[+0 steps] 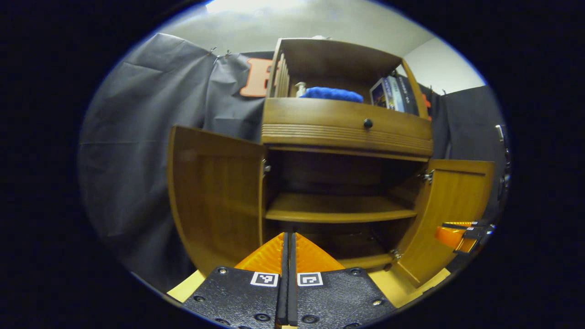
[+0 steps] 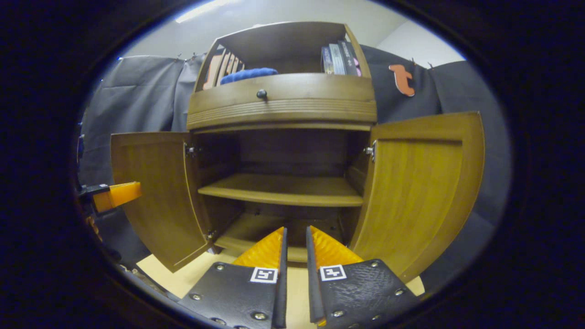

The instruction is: Open the right door of the double-door shoe cabinet with the right hand, and open the left door with the left hand.

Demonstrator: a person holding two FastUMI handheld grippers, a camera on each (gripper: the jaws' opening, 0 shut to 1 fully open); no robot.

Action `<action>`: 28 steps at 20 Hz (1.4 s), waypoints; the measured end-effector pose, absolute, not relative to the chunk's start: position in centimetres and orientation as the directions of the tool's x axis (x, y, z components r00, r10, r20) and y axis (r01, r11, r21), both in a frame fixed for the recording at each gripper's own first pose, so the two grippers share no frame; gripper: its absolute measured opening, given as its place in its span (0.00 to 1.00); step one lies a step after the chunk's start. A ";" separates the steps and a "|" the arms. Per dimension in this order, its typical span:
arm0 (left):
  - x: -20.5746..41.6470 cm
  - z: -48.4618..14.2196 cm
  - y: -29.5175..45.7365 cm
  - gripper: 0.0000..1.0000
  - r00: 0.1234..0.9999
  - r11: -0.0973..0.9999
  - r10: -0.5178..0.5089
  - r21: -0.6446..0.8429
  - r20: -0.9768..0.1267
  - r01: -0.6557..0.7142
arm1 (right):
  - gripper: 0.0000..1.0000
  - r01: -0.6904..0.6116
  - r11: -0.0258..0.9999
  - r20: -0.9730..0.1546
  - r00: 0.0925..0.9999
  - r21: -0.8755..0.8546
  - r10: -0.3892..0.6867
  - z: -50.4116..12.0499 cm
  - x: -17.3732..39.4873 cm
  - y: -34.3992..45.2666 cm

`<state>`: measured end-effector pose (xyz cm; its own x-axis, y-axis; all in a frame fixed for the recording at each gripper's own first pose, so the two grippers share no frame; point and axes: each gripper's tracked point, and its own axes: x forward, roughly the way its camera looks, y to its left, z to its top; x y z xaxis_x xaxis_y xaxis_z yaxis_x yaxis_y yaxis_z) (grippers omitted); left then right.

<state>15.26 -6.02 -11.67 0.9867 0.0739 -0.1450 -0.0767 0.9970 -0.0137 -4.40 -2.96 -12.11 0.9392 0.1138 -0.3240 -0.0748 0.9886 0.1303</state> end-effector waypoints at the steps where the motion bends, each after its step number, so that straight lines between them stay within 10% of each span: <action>1: 15.7 -10.8 -6.8 0.01 0.991 0.999 0.050 -0.013 -0.125 -0.052 | 0.19 -0.068 0.989 -0.303 0.947 0.129 0.105 -11.0 -4.3 -3.2; 20: 16.1 -1.4 -14.4 0.01 0.989 0.993 -0.117 -0.019 0.090 0.119 | 0.19 -0.072 0.991 -0.080 0.993 0.116 0.082 -0.6 -3.8 -2.7; 24: 15.9 -1.5 -14.8 0.20 0.989 0.993 -0.115 -0.016 0.090 0.117 | 0.28 -0.071 0.990 -0.075 0.994 0.119 0.081 -0.5 -3.8 -2.5; 28: 16.3 -1.8 -14.8 0.72 0.987 0.991 -0.124 -0.036 0.099 0.128 | 0.46 -0.056 0.994 -0.066 0.996 0.099 0.063 -0.5 -3.7 -2.9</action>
<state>16.31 -14.81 -1.77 0.9873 -0.1243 0.0986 0.1284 0.9910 -0.0365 -3.72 -2.93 -0.48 0.9958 0.0629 -0.0658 -0.0563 0.9935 0.0986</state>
